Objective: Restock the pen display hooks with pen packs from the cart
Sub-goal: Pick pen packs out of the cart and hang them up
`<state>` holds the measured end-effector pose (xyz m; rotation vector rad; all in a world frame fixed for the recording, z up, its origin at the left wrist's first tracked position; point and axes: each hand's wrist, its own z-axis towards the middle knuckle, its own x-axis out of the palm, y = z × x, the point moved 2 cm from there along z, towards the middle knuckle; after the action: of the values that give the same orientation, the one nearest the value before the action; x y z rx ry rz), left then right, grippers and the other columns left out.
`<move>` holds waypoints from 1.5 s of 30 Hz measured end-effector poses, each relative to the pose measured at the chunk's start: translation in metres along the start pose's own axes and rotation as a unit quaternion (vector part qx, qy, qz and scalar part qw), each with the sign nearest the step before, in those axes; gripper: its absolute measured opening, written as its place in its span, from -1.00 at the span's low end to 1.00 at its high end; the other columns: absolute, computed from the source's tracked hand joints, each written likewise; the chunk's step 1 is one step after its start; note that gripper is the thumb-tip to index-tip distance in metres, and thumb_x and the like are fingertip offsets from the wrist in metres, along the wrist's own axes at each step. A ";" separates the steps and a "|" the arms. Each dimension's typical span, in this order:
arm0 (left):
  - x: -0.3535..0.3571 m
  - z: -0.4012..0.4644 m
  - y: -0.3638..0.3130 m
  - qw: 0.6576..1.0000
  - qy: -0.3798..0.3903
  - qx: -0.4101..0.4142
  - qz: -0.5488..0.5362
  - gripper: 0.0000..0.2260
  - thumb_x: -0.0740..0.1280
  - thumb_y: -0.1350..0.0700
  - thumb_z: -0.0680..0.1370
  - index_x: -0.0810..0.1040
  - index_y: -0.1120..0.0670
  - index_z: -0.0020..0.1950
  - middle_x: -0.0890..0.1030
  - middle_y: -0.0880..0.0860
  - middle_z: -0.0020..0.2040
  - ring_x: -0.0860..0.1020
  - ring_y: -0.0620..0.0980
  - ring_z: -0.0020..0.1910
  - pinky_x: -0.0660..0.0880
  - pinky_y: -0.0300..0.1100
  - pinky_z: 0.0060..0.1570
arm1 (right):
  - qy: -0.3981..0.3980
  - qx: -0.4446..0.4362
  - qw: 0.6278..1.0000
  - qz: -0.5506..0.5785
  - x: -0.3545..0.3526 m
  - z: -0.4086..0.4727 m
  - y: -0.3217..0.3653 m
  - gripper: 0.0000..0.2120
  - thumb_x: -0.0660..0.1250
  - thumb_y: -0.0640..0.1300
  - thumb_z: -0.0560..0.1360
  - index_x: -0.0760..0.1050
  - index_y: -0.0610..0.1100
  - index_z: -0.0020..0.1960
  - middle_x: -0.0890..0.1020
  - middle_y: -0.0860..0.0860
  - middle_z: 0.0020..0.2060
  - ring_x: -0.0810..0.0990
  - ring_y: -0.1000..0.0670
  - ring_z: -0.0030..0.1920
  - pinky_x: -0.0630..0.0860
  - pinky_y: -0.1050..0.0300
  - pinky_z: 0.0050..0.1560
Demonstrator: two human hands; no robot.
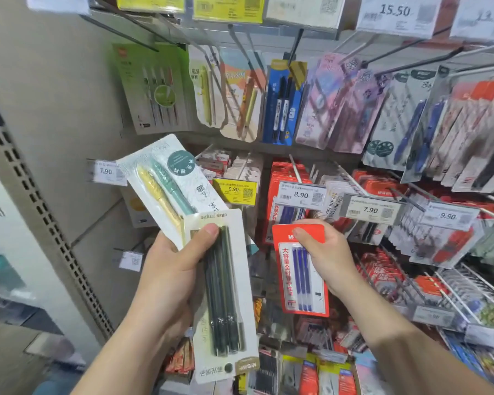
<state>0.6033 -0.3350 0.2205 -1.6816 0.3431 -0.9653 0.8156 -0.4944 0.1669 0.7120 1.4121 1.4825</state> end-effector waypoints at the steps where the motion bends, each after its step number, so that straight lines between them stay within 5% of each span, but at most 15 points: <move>1: 0.001 -0.001 0.000 1.000 -0.003 0.003 0.000 -0.69 0.41 0.12 0.56 0.59 0.05 0.32 0.75 0.11 0.11 0.72 0.17 0.08 0.64 0.07 0.07 | -0.004 0.007 1.000 0.005 0.001 0.003 0.001 -0.94 0.45 -0.07 0.58 0.65 0.09 0.01 0.76 0.11 -0.10 0.74 0.04 -0.03 0.63 -0.09 0.16; 11: 0.010 -0.003 -0.003 1.000 -0.003 0.015 -0.015 -0.63 0.41 0.11 0.52 0.57 0.06 0.33 0.74 0.17 0.11 0.74 0.12 -0.07 0.71 0.01 -0.15 | -0.021 -0.006 0.998 0.059 0.017 0.033 0.016 -0.82 0.37 -0.19 0.61 0.58 0.11 0.06 0.68 0.40 -0.18 0.63 0.41 -0.12 0.46 0.45 -0.15; 15: 0.007 -0.001 -0.004 1.000 -0.004 0.018 -0.015 -0.59 0.42 0.09 0.48 0.57 0.08 0.33 0.73 0.20 0.11 0.74 0.13 -0.11 0.69 0.00 -0.23 | -0.033 -0.010 0.995 0.089 0.019 0.033 0.014 -0.82 0.38 -0.17 0.61 0.57 0.08 0.14 0.69 0.40 -0.14 0.65 0.37 -0.07 0.49 0.42 -0.12; 19: 0.007 0.001 -0.004 1.000 -0.007 0.022 -0.012 -0.58 0.42 0.09 0.47 0.57 0.09 0.33 0.73 0.22 0.09 0.73 0.11 -0.16 0.69 0.00 -0.27 | -0.047 0.001 0.992 0.115 0.023 0.037 0.016 -0.83 0.40 -0.09 0.61 0.58 0.07 0.19 0.72 0.29 -0.05 0.69 0.23 0.02 0.55 0.18 0.05; 24: 0.006 0.005 -0.003 1.000 -0.009 0.017 -0.012 -0.59 0.42 0.09 0.47 0.57 0.09 0.32 0.73 0.23 0.10 0.73 0.13 -0.16 0.70 0.07 -0.22 | -0.003 0.030 0.982 0.187 0.025 0.041 0.011 -0.75 0.32 -0.17 0.65 0.54 -0.08 0.32 0.75 0.15 0.02 0.71 0.15 0.06 0.57 0.19 0.04; 29: 0.005 0.011 -0.001 1.000 -0.013 0.015 -0.011 -0.60 0.42 0.10 0.46 0.59 0.09 0.31 0.73 0.21 0.09 0.74 0.12 -0.15 0.70 0.03 -0.24 | -0.041 0.050 0.983 0.172 0.022 0.049 0.000 -0.79 0.33 -0.18 0.65 0.58 0.02 0.24 0.75 0.15 0.02 0.70 0.07 0.11 0.56 0.02 0.20; 33: 0.003 0.015 -0.001 1.000 -0.014 0.013 -0.007 -0.59 0.42 0.11 0.46 0.58 0.10 0.32 0.73 0.21 0.08 0.74 0.12 -0.15 0.68 0.00 -0.26 | -0.092 0.020 0.987 0.132 0.025 0.062 0.000 -0.74 0.39 -0.28 0.60 0.57 0.10 0.02 0.72 0.24 -0.14 0.65 0.25 -0.02 0.53 0.22 0.02; 38: 0.000 0.017 -0.003 1.000 -0.019 0.006 -0.004 -0.59 0.42 0.11 0.46 0.58 0.10 0.31 0.73 0.22 0.09 0.73 0.14 -0.15 0.70 0.04 -0.23 | -0.107 0.019 0.989 0.104 0.030 0.075 -0.004 -0.67 0.27 -0.41 0.61 0.49 0.04 0.00 0.60 0.12 -0.14 0.51 0.15 -0.20 0.44 0.32 -0.26; 45: -0.002 0.015 -0.003 1.000 -0.028 0.010 -0.006 -0.60 0.42 0.12 0.47 0.58 0.11 0.31 0.73 0.22 0.11 0.72 0.14 -0.12 0.71 0.04 -0.17 | -0.159 0.012 0.987 0.027 0.034 0.068 -0.013 -0.72 0.39 -0.23 0.57 0.42 0.15 0.02 0.60 0.14 0.03 0.59 0.05 0.07 0.51 0.08 0.12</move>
<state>0.6130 -0.3225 0.2220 -1.6902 0.2855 -0.9258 0.8660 -0.4365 0.1590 0.9623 1.1751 1.3270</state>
